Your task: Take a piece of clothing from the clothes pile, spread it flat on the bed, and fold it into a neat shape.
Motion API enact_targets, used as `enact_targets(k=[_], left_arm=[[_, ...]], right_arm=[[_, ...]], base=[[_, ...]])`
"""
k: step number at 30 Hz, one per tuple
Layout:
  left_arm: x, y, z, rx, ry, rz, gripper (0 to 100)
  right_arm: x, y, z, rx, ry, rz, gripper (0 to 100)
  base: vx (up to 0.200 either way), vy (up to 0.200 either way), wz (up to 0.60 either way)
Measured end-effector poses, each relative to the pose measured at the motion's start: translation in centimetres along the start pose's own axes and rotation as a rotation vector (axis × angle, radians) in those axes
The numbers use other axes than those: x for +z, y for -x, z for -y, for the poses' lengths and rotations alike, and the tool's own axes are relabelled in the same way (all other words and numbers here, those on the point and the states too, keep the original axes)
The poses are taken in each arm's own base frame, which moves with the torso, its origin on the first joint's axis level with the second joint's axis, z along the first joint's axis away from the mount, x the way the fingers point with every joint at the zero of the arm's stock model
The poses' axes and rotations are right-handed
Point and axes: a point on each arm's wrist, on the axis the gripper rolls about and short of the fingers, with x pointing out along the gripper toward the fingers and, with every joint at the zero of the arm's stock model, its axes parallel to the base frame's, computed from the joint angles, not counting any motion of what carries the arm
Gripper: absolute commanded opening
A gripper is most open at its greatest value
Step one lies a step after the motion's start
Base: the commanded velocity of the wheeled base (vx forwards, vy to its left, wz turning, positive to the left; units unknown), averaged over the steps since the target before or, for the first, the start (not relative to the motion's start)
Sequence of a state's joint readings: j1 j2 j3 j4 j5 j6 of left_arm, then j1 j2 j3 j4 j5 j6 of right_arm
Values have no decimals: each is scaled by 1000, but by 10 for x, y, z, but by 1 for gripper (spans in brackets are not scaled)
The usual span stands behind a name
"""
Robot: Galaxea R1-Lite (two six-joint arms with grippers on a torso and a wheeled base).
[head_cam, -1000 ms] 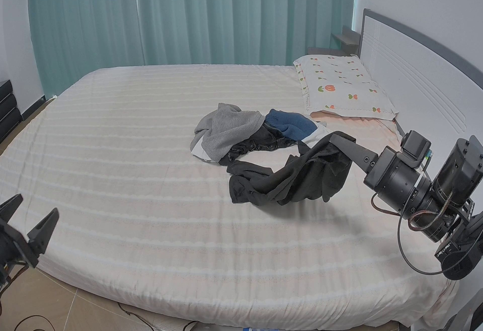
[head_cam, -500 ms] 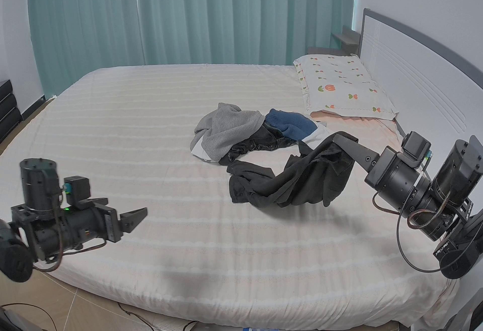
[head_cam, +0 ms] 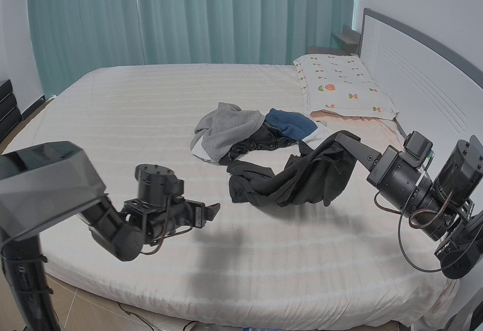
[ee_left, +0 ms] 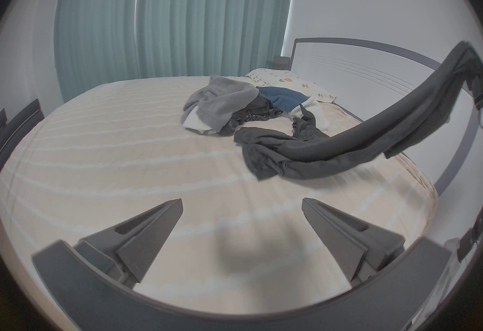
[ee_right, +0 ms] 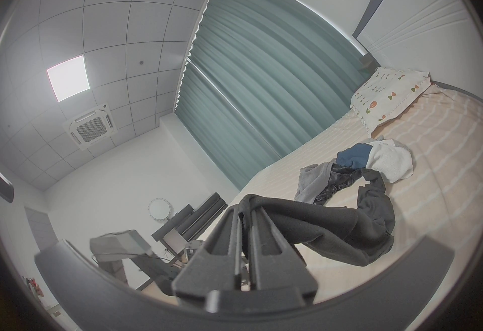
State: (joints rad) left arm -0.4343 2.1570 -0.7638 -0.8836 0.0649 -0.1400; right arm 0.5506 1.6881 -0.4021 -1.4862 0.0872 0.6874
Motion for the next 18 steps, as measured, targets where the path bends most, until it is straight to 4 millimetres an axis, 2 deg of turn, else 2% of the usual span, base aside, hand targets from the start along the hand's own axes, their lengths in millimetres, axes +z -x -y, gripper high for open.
enact_targets(k=[4, 8, 12, 18], left_arm=[[-2, -40, 16, -19, 1, 40, 100], [-6, -70, 33, -48, 62, 72, 100], [-14, -85, 43, -69, 84, 72, 100], [-24, -94, 50, -82, 81, 63, 100]], right_arm=[[4, 1, -3, 10, 2, 16, 0], [8, 1, -8, 29, 9, 33, 0], [11, -6, -14, 55, 63, 43, 0], [14, -24, -27, 103, 95, 56, 0]], base=[[0, 0, 0], [0, 0, 0], [0, 0, 0], [0, 0, 0]])
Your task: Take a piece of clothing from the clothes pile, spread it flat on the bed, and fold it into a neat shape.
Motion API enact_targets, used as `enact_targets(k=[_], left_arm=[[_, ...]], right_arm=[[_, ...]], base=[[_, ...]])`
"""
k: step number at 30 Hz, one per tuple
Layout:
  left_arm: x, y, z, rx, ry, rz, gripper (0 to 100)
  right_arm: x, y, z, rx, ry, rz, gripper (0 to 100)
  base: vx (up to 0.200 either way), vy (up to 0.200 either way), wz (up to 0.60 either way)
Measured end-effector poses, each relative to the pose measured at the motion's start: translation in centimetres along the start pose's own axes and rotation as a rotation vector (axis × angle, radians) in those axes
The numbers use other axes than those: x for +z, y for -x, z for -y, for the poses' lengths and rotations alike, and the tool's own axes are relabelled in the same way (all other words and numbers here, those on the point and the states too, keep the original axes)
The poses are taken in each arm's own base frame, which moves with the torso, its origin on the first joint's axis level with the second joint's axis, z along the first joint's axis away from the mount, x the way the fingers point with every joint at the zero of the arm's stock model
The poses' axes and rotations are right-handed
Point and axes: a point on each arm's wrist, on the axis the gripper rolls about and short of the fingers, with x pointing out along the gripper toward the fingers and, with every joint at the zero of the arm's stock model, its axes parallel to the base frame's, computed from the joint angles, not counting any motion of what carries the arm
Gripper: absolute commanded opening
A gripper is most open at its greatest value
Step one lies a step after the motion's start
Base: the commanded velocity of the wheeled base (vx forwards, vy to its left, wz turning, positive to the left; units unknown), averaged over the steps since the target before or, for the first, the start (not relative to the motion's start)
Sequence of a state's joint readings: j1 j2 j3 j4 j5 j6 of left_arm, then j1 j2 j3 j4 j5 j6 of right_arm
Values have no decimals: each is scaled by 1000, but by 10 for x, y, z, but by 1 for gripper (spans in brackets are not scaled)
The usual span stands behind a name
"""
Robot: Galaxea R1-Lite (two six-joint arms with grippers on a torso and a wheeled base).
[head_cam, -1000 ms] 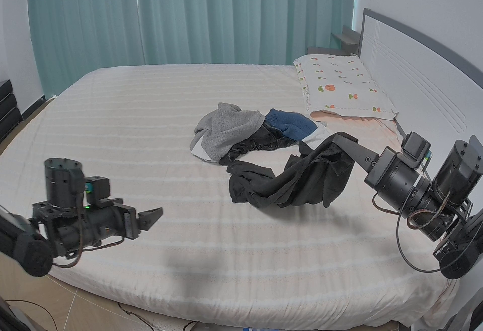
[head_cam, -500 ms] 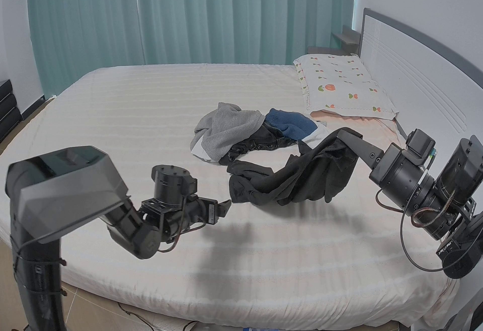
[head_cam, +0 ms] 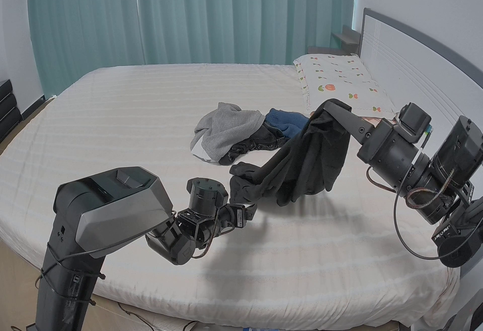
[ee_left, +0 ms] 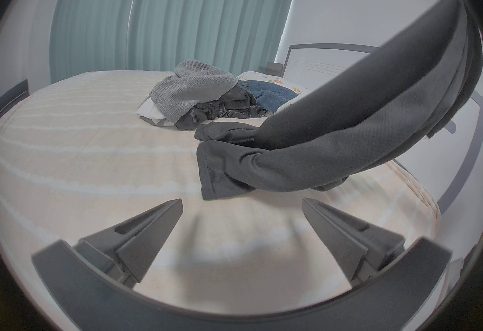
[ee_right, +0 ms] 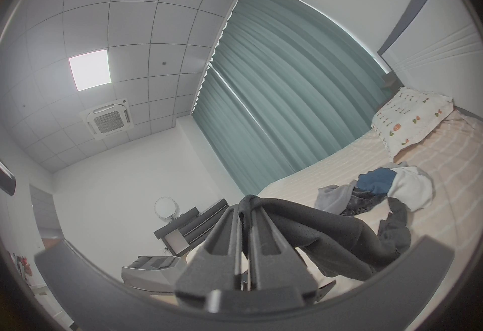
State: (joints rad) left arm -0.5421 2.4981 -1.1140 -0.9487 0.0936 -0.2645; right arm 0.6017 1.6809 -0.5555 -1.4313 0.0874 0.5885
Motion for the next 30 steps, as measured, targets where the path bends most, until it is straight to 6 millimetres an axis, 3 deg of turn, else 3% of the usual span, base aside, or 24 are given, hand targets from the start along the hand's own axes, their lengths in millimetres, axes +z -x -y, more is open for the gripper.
enact_targets(k=[6, 13, 14, 23, 30], left_arm=[[4, -8, 4, -7, 29, 35, 100], [9, -20, 7, 9, 74, 83, 100], [9, -22, 7, 17, 75, 88, 0], [5, -38, 6, 64, 172, 118, 0], [13, -32, 5, 71, 260, 119, 0]], right_arm=[[-1, -11, -18, 57, 25, -4, 0], [5, -9, -34, 110, 21, 13, 0], [6, -9, -35, 112, 21, 16, 0], [16, -4, -26, 85, 27, 44, 0], [15, 0, -12, 39, 35, 33, 0]], base=[[0, 0, 0], [0, 0, 0], [0, 0, 0], [0, 0, 0], [0, 0, 0]])
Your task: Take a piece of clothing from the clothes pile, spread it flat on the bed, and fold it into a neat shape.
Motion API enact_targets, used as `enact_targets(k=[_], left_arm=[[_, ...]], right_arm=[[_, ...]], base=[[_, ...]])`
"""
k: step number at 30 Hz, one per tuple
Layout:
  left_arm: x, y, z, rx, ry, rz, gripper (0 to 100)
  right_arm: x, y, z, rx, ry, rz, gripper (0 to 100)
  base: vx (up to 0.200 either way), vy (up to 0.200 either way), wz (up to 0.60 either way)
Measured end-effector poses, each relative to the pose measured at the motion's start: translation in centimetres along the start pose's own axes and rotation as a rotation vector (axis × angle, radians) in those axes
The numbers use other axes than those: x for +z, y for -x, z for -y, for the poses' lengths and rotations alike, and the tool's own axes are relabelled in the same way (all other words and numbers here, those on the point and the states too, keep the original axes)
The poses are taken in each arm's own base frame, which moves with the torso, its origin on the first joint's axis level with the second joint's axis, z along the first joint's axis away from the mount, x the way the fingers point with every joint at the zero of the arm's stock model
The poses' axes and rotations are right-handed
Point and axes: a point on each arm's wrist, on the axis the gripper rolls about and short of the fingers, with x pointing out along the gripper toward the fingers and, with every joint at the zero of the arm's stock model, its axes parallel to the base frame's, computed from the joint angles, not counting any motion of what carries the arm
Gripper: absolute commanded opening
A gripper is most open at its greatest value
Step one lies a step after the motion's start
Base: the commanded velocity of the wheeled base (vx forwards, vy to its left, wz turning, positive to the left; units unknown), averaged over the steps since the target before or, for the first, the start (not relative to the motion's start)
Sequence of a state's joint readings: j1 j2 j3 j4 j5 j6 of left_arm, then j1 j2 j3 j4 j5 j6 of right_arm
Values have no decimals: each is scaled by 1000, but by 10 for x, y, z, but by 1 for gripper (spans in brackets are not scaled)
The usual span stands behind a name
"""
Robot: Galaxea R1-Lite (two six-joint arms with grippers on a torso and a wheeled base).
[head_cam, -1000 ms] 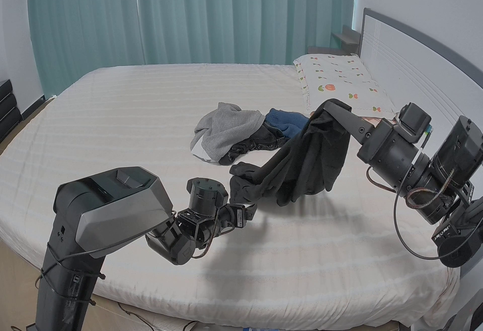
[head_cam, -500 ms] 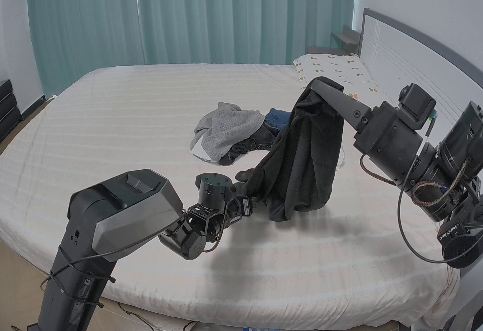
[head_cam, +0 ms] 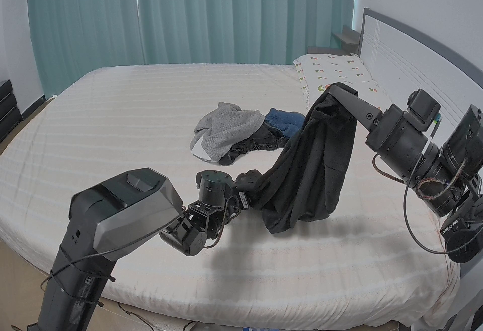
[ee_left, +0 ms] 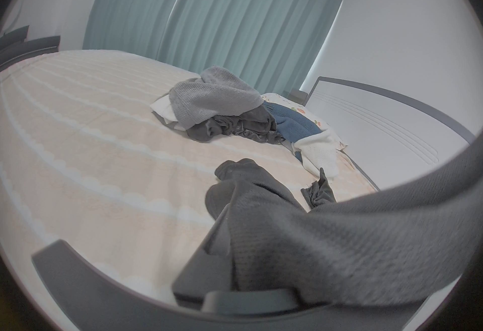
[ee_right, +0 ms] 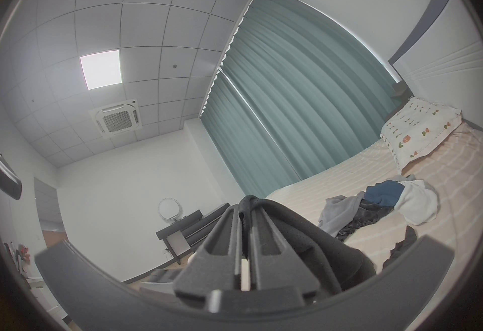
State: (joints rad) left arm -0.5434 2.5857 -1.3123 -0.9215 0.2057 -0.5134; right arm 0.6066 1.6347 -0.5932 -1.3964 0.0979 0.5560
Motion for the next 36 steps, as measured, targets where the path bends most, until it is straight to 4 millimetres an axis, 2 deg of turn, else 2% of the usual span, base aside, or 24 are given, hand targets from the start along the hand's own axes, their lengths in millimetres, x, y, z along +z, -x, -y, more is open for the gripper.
enact_targets(k=[4, 8, 13, 20, 23, 26, 30, 36], left_arm=[[16, 18, 3, 16, 31, -19, 0], [49, 47, 14, 22, 98, -21, 0], [93, 95, 28, 8, 233, 15, 0], [116, 164, 22, -39, 360, 93, 0], [120, 185, 19, -82, 390, 145, 0], [114, 204, 11, -95, 404, 144, 0], [104, 214, 3, -94, 415, 105, 0], [92, 219, -9, -80, 487, 54, 0]], right_arm=[[-3, 1, 10, -35, 5, -13, 0], [-12, -1, 25, -85, -11, -37, 0], [-23, -3, 44, -162, -80, -41, 0], [-14, -7, 53, -221, -125, 115, 0], [-6, -5, 52, -221, -129, 160, 0], [-2, 2, 52, -227, -130, 172, 0], [-9, 9, 57, -248, -136, 131, 0], [-25, 12, 71, -297, -146, 70, 0]], base=[[0, 0, 0], [0, 0, 0], [0, 0, 0], [0, 0, 0], [0, 0, 0], [0, 0, 0], [0, 0, 0], [-200, 0, 0]])
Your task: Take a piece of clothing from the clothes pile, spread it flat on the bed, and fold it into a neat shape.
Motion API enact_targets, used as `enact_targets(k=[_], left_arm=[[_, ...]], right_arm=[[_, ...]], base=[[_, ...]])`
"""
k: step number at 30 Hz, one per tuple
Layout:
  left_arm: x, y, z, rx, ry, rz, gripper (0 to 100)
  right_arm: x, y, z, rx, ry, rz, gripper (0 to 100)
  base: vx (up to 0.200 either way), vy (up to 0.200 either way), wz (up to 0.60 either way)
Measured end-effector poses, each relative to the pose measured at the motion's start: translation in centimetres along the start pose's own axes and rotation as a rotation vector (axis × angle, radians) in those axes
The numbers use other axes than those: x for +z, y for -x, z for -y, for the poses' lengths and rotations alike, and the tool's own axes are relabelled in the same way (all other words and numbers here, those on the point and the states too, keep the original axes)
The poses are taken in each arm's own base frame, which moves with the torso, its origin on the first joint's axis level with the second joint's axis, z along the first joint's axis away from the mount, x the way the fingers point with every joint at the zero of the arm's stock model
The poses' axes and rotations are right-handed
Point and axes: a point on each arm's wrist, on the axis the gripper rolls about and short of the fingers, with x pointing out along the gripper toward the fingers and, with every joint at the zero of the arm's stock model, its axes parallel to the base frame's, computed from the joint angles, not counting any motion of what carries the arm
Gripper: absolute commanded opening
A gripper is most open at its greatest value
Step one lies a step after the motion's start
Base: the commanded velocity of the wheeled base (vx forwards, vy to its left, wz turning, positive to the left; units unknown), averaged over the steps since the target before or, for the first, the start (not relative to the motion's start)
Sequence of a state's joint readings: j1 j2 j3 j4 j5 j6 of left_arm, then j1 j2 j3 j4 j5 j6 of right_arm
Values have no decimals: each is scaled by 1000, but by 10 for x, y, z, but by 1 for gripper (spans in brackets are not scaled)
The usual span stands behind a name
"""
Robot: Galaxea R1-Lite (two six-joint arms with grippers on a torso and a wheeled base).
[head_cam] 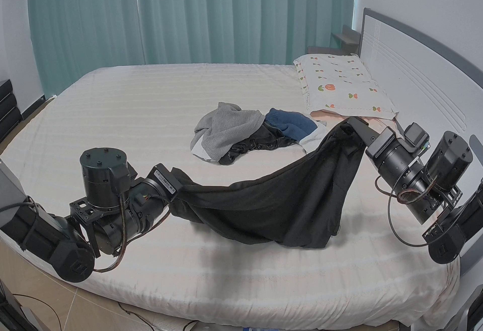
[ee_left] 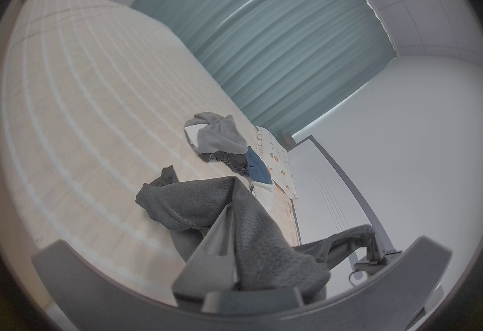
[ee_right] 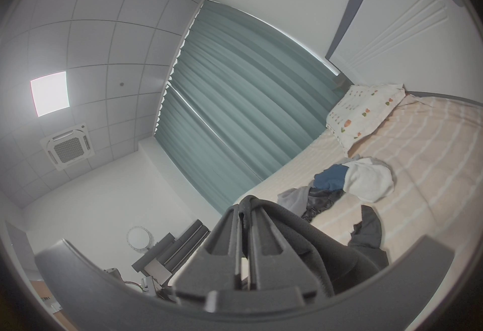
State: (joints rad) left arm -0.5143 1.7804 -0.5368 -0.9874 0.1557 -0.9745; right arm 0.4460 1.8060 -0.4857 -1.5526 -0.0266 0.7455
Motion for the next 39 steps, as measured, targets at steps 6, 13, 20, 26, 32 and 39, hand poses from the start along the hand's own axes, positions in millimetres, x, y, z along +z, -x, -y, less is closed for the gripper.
enact_targets(k=[6, 13, 20, 26, 32, 39], left_arm=[[-3, 4, -11, 35, 53, -18, 0], [-4, 7, -21, 75, 55, -22, 0], [2, 4, -24, 65, 67, 13, 0], [6, 3, -29, 68, 75, 19, 0], [9, 6, -29, 59, 75, 18, 0], [16, 12, -20, 19, 74, 45, 0]], right_arm=[[-7, -1, 9, -30, 2, -24, 0], [-9, -1, 11, -43, 4, -28, 0], [-11, 0, 13, -46, 4, -39, 0], [-14, 0, 14, -50, 5, -52, 0], [-14, 1, 15, -56, 8, -54, 0], [-12, 1, 14, -53, 26, -48, 0]], base=[[-200, 0, 0], [0, 0, 0], [0, 0, 0], [0, 67, 0], [0, 200, 0], [0, 200, 0]])
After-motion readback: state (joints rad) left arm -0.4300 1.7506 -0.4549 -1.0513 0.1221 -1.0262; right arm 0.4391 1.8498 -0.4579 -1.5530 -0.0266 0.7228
